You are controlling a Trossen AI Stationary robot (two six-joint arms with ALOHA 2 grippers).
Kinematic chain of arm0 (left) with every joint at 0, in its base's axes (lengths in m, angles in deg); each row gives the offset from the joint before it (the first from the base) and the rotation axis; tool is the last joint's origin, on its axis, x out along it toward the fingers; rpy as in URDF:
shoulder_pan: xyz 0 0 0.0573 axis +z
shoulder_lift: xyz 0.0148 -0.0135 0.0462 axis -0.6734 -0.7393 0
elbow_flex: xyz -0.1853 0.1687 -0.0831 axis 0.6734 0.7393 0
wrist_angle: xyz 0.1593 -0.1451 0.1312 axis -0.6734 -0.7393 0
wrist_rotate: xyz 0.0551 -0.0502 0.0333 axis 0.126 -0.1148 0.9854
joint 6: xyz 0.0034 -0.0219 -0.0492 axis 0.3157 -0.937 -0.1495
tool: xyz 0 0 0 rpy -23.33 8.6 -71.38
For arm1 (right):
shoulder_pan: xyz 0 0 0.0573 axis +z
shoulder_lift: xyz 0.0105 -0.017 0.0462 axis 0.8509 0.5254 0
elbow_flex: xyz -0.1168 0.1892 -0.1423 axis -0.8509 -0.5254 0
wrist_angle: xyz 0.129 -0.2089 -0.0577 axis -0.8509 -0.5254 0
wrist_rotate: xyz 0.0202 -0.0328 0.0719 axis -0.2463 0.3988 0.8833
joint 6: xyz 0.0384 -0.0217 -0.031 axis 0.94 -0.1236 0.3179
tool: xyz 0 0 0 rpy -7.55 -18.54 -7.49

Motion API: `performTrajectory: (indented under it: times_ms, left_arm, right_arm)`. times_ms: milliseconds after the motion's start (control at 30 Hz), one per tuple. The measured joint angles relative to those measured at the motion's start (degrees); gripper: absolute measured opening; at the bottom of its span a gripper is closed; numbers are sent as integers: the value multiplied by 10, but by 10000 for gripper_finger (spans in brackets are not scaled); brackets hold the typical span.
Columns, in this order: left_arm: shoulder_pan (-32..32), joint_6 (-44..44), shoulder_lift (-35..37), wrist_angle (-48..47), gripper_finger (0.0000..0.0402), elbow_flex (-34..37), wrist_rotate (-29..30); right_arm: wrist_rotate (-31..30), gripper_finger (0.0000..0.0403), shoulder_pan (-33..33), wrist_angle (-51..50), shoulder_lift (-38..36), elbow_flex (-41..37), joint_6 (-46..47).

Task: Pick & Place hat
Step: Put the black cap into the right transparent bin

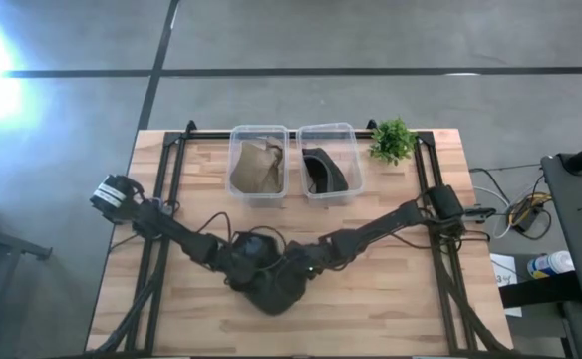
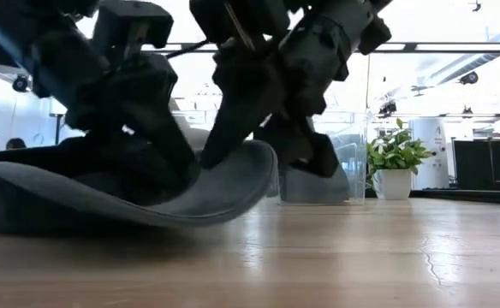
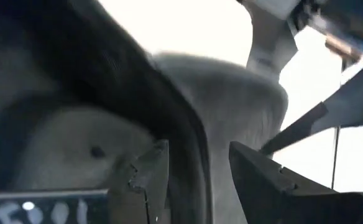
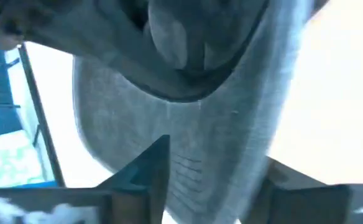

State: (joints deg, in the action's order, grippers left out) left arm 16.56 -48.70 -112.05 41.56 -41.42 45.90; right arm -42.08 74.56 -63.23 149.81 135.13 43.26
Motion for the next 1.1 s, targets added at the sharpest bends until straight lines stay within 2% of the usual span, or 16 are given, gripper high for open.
performTrajectory:
  times_ms: [233, 367, 567, 667, 800, 967, 1100]
  left_arm:
    - [6, 7, 59, -2, 163, 0, 14]
    - [6, 37, 119, 0, 163, 0, 34]
    - [4, 91, 202, -46, 163, 0, 108]
    - [5, 101, 217, -102, 163, 0, 112]
    - [4, 102, 200, -126, 163, 2, 77]
    - [4, 95, 130, -99, 163, 1, 46]
    - [6, 76, 49, -23, 163, 1, 25]
  right_arm:
    - [-3, 21, 1, -85, -46, -1, -11]
    - [-22, 15, 1, -159, -98, 0, -21]
    - [-58, 14, -1, -270, -176, -1, 7]
    - [-71, 14, 0, -311, -190, -2, 33]
    - [-90, 22, -1, -312, -191, -3, 42]
    - [-100, 78, -7, -302, -189, -3, 63]
    - [-119, 134, -7, -294, -190, 6, 69]
